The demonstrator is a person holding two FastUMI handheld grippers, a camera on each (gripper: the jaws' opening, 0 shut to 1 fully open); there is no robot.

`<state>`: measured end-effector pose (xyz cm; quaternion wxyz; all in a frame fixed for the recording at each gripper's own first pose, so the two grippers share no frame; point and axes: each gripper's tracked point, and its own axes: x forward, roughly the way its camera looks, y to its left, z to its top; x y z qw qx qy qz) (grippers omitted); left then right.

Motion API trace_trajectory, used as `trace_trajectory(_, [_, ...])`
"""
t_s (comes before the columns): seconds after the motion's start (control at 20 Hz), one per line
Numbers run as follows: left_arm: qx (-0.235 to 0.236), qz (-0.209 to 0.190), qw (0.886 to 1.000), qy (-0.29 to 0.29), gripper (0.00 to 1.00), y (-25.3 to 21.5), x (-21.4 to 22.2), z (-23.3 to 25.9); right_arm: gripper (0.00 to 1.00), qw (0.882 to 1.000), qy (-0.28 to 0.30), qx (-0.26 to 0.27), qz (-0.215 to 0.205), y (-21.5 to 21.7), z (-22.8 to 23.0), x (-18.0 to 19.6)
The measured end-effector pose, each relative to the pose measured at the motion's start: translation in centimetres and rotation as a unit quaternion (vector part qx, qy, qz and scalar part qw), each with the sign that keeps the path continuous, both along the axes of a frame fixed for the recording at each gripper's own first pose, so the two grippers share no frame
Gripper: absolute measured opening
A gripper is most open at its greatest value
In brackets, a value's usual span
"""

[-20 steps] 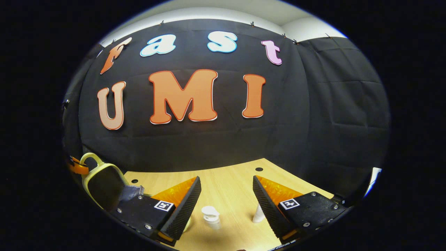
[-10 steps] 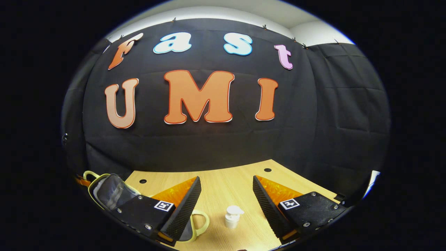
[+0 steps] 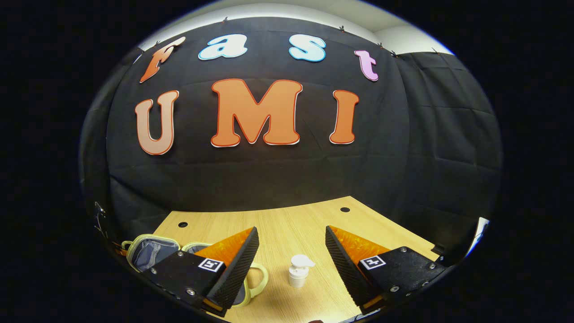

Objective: First open the suitcase, pack the skin care products into it, and then close the suitcase.

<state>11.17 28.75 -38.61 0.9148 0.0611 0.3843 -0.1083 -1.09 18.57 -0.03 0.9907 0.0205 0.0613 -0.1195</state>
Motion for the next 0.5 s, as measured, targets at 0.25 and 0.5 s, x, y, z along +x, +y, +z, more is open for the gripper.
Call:
trace_trajectory(0.25, [0.056,0.059,0.996,-0.039,0.88,3.3,1.1,1.3,0.95,1.000,0.006,-0.009,0.000,-2.1,-0.5,-0.2])
trace_trajectory(0.5, [0.072,0.098,0.982,-0.142,0.94,0.1,1.2,10.5,0.95,1.000,0.008,-0.004,0.015,-4.3,-0.7,0.3])
